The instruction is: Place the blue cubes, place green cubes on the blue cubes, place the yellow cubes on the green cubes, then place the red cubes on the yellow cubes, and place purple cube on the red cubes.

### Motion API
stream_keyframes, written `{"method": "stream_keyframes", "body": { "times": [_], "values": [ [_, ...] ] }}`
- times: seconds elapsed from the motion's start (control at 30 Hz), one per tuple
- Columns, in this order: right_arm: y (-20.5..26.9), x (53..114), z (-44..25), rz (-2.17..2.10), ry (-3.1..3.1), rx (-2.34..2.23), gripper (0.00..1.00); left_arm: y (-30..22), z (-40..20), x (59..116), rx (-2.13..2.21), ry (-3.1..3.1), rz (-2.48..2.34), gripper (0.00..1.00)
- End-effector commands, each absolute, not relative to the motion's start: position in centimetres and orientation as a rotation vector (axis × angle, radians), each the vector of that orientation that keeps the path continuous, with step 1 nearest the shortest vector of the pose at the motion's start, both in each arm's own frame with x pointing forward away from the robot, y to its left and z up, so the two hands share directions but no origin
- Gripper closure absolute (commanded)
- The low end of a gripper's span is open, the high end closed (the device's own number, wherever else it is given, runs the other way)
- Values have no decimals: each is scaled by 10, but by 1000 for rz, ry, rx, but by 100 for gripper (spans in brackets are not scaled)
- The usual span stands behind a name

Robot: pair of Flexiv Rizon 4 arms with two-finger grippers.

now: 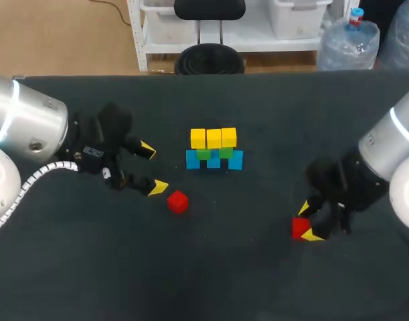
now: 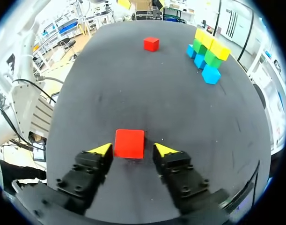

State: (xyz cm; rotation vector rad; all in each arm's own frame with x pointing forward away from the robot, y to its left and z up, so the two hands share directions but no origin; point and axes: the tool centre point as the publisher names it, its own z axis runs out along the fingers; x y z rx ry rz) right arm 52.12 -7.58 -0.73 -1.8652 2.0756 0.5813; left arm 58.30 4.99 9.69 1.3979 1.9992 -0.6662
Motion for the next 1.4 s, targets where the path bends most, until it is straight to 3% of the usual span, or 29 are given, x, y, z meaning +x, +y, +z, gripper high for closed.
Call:
{"method": "stream_keyframes", "body": {
  "times": [0.03,0.07,0.97,1.4],
  "values": [
    [-74,524,-11,595,2070,-1870,91,50,96,583,1396,1995,-668,0],
    [-74,523,-11,596,2070,-1870,100,50,96,583,1396,1995,-668,0],
    [-108,565,80,502,1972,-1940,100,50,96,583,1396,1995,-668,0],
    [-79,605,119,469,1984,-1728,100,50,96,583,1396,1995,-668,0]
  ]
}}
